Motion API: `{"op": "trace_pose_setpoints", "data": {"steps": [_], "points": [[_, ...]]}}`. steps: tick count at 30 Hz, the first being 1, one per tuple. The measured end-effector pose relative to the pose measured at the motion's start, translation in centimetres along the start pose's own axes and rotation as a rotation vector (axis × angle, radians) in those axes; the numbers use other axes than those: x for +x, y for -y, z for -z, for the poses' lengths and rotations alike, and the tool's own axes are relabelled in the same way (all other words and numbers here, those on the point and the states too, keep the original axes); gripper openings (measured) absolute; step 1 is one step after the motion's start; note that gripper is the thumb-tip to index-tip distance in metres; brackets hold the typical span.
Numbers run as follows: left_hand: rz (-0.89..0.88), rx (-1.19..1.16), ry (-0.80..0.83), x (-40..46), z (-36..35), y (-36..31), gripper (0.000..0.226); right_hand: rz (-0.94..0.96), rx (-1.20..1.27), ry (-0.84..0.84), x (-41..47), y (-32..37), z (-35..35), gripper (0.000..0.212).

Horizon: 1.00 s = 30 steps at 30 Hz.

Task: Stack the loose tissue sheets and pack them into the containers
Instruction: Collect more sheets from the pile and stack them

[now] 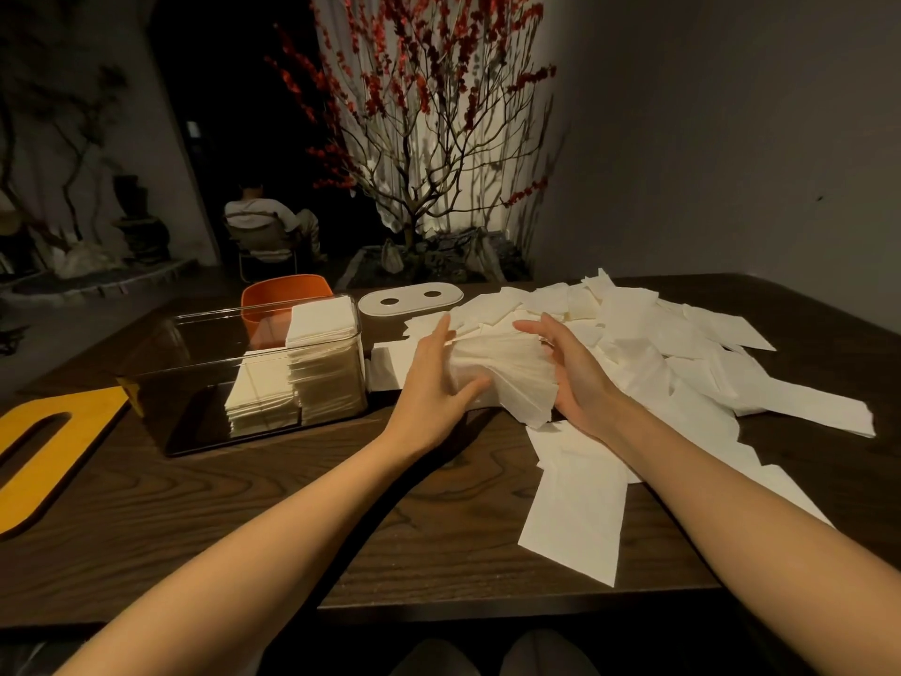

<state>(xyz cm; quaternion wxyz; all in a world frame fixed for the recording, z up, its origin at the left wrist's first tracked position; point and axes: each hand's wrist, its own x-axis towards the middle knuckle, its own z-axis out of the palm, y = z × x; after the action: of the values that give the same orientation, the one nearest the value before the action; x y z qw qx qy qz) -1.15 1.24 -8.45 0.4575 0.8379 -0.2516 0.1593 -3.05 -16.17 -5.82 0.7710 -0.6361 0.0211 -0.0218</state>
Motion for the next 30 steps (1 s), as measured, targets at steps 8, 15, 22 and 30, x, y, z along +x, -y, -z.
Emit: {"op": "trace_pose_setpoints", "data": {"steps": [8, 15, 22, 30], "points": [[0.244, -0.236, 0.015, 0.8, 0.0, -0.1, 0.077, 0.134, -0.264, -0.127, 0.8, -0.2, 0.6, 0.032], [0.269, -0.244, 0.025, 0.7, 0.2, -0.1, 0.079, 0.438, -0.742, -0.213, 1.0, 0.0, 1.8, 0.01], [0.275, -0.325, 0.088, 0.6, 0.7, -0.1, 0.092, 0.432, -0.685, -0.098, 0.6, 0.9, 2.3, 0.004], [0.216, -0.305, 0.085, 0.6, 0.5, -0.1, 0.09, 0.492, -0.704, -0.173, 1.2, 0.4, 2.0, 0.006]]}}
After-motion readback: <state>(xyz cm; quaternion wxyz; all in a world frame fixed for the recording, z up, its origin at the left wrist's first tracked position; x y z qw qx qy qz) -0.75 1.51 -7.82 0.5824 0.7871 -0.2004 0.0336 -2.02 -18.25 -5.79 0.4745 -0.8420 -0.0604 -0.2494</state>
